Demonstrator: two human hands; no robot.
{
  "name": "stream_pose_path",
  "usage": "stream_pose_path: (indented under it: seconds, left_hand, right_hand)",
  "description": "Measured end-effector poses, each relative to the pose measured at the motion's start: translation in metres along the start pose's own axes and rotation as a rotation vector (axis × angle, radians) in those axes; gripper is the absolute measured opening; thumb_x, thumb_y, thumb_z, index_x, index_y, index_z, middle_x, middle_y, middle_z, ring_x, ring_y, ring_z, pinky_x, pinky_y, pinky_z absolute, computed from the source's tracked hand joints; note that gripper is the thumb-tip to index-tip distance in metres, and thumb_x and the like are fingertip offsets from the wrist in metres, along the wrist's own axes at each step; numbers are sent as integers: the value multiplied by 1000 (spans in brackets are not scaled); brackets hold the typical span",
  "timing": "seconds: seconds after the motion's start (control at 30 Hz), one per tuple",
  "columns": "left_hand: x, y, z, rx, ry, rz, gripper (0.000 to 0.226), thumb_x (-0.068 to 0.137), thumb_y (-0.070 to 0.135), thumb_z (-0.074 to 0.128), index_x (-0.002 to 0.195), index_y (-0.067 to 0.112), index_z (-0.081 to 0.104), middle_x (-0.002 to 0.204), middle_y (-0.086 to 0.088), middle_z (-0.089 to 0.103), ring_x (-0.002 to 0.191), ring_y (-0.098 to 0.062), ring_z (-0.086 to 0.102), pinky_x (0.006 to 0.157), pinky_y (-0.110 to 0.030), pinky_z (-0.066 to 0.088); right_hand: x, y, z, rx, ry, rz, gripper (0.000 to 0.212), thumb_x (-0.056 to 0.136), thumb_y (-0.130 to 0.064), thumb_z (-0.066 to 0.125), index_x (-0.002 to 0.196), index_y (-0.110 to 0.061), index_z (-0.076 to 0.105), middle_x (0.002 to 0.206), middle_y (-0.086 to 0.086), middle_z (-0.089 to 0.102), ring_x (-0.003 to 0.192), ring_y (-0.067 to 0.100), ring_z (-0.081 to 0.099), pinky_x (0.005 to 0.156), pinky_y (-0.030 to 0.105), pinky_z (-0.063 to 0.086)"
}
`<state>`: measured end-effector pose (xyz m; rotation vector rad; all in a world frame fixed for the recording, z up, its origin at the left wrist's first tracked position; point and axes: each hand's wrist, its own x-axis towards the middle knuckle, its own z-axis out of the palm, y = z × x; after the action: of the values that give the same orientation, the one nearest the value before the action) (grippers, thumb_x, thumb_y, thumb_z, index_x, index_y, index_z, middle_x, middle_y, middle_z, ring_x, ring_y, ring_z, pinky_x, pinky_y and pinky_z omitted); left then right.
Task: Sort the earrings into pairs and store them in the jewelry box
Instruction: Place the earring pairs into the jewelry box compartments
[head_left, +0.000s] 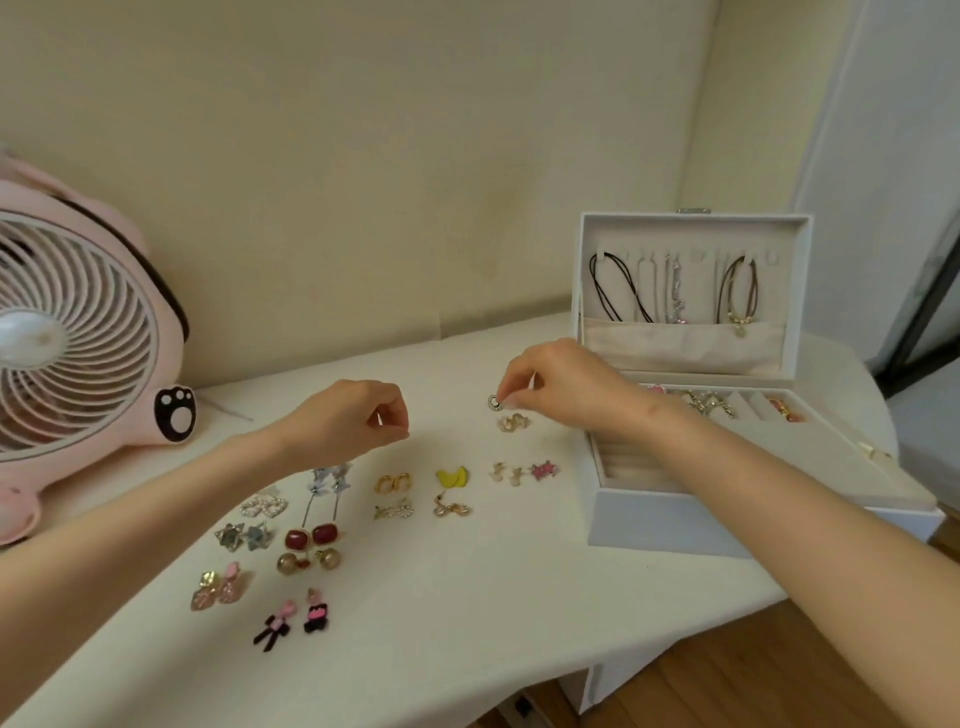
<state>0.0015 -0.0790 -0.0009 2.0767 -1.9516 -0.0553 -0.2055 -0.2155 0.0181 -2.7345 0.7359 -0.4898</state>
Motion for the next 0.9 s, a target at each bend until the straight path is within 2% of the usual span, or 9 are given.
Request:
stream_pose_path:
  seconds: [0.1,0.27,0.37,0.47,0.57,0.63,0.73,0.8,0.9]
  left_hand:
    - [2,4,3,-21,25,51,8,90,19,57,83,24,57,85,10,60,75,-3,53,66,-14,41]
    - [14,18,11,-64,-29,99,5,90,21,57,87,21,60,86,13,59,76,1,52,64,-7,38]
    - [27,23,17,-76,-37,92,4,89,21,58,86,20,60,87,10,61,77,-5,54,64,-10,39]
    - [49,27,30,-132,-53,11,7,86,22,62,85,19,56,88,3,61,80,-15,53,69,-21,41]
    - [72,36,54,-224,-62,-115,29,81,27,69,102,15,53,93,2,53,84,-15,50,73,-23,41]
    - [86,38,70,-260,-40,-172,45,77,32,73,112,15,51,100,-1,51,88,-17,52,79,-28,44]
    - [101,39,81,-258,4,-175,39,76,36,72,106,16,56,103,-6,57,90,-21,57,81,-34,49]
    - [103,39,80,-264,3,-178,32,79,31,69,102,11,59,101,-8,61,85,-20,56,76,-32,47]
    - [100,32,76,-230,-10,-182,28,82,27,67,100,7,60,103,-8,63,92,-23,58,75,-29,43]
  right_hand:
    - [-1,14,-16,7,71,31,11,85,-20,64,90,-22,74,91,-6,71,68,-4,51,75,25,46]
    - [-4,25,-21,-5,76,38,12,85,-20,64,91,-21,74,91,-6,71,69,-4,51,77,25,47]
    - [-4,26,-21,-9,81,40,13,85,-18,63,91,-20,74,91,-5,71,70,-2,52,78,27,48]
    - [3,22,-15,-50,82,41,17,85,-10,60,91,-17,74,92,-2,72,74,3,54,80,26,48]
    - [18,12,-2,-239,4,8,27,83,-1,52,95,-15,72,101,3,69,95,18,60,85,32,48]
    - [28,5,7,-377,-84,-8,28,84,0,50,102,-11,69,104,9,65,98,27,60,81,35,48]
    - [45,0,20,-427,-233,80,24,84,-2,54,106,-3,65,94,11,58,84,29,57,71,34,47]
    - [55,2,27,-386,-309,156,23,81,0,61,104,-2,63,93,11,60,79,27,58,74,35,53]
    - [63,8,33,-328,-351,229,21,82,-2,65,103,-2,61,85,9,56,78,26,58,80,36,55]
